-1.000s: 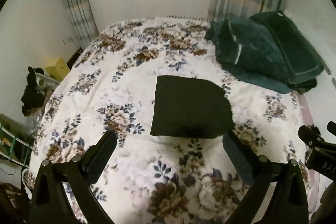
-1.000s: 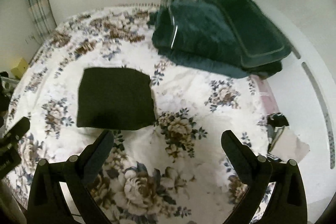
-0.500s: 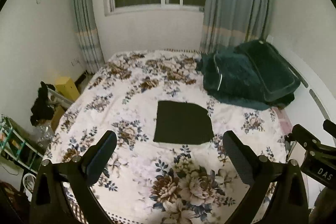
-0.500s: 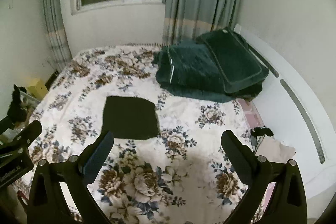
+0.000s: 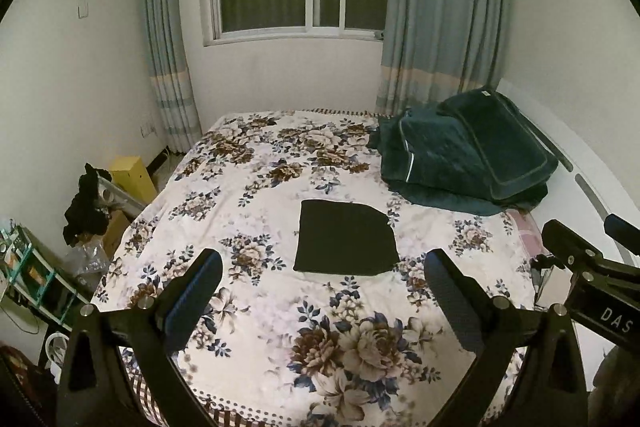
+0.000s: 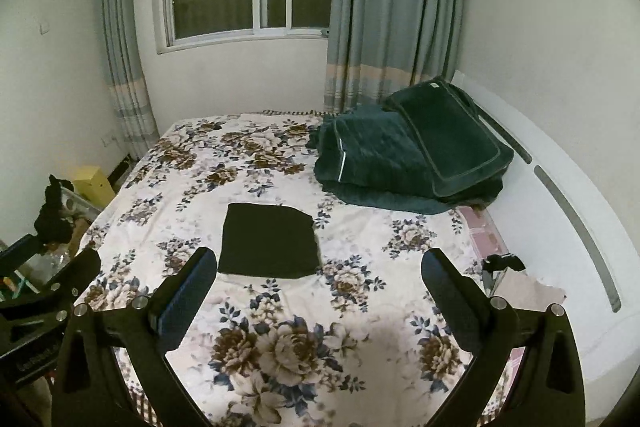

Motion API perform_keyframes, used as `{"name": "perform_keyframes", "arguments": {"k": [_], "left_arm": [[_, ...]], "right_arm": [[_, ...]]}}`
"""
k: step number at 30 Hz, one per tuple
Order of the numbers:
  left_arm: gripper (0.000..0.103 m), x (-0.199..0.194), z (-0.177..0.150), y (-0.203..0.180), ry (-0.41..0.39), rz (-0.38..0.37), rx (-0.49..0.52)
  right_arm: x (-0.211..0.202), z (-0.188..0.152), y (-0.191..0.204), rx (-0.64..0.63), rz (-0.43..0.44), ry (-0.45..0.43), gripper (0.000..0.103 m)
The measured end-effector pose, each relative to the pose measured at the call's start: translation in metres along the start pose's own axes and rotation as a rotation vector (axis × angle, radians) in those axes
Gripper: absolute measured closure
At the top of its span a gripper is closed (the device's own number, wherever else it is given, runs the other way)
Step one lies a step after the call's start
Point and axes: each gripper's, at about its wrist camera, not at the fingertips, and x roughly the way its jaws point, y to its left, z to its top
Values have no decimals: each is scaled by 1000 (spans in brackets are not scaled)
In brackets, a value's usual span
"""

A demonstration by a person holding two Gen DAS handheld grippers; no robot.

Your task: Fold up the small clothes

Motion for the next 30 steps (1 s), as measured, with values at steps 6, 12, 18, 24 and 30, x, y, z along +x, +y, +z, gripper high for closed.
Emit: {"name": "perform_keyframes", "arguments": {"k": [6, 12, 18, 24, 30], "left_arm": [[0, -6, 3, 0, -18, 4, -9], [0, -12, 4, -2, -39, 5, -9], [0, -16, 5, -3, -54, 11, -4], [0, -16, 5, -3, -53, 11, -4], [0, -15, 6, -2, -52, 8, -3]], "right_arm": [[1, 0, -5, 4, 27, 11, 0], [-2, -1, -8, 7, 37, 7, 0], [-3, 3, -10, 9, 47, 3, 0], [-5, 2, -11, 8, 48, 3, 0], [-5, 4, -10, 8, 49, 3, 0]]}}
